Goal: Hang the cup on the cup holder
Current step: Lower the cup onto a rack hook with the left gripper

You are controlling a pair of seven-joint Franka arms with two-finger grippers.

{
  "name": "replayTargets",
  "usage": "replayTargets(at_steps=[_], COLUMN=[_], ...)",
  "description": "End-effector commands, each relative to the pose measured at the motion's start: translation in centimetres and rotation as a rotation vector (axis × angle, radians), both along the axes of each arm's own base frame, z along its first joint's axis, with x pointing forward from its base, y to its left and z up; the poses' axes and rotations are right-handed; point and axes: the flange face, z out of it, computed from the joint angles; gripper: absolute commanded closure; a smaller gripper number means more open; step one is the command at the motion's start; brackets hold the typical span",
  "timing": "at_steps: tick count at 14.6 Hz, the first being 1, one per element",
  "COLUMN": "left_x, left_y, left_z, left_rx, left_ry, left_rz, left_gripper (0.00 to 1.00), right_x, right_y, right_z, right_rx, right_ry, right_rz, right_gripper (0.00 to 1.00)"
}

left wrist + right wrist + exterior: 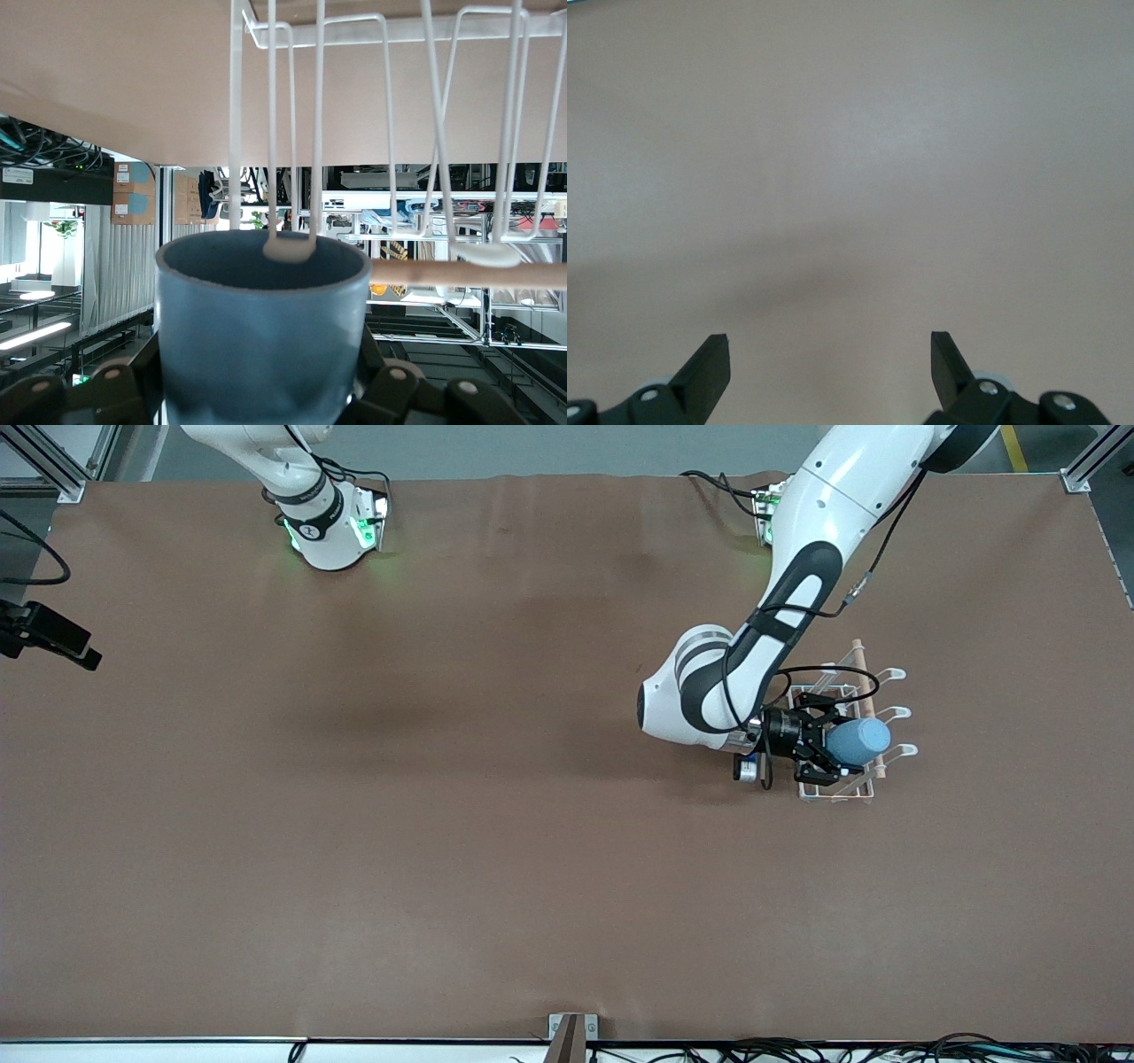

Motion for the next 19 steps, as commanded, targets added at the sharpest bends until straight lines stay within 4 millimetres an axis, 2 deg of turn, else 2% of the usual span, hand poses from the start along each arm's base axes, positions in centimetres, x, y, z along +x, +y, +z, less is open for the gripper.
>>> replayTargets(at_steps=[1,7,12,16,18,19], left_x=[0.2,-0.3,-0.7,-0.8,-0.9,-0.9], left_y=[-0.1,0.1,0.3,0.6,0.8,0.9], left_z=[-0.1,-2.9,-4.4,-5.1,-4.9,-4.5], left_rx=[0.027,0.036,0.038,0.039,0.047,0.045], left_ry=[-0.020,-0.038,-0.046,-0.048,-0.059,-0.070], left_rz=[-0.010,-0.005,0.003,0.019,0.033,0.051], left_gripper=[1.00,0.98,0.89,0.77,0.63,0.51], right_x=[0.1,0.1,0.0,0.0,0.0,0.0], right_y=[-0.1,-0.2,-0.5,-0.6,-0.5,-0.5], right_z=[0.4,0.2,0.1,0.1,0.0,0.1], right_rx=[0.004,-0.011,-0.009,-0.008,-0.008,-0.009], right_ry=[-0.009,-0.002,0.002,0.006,0.006,0.003], right_rz=[0.011,0.012,0.007,0.006,0.007,0.007], right_gripper=[0.00,0.00,0.00,0.00,0.00,0.00])
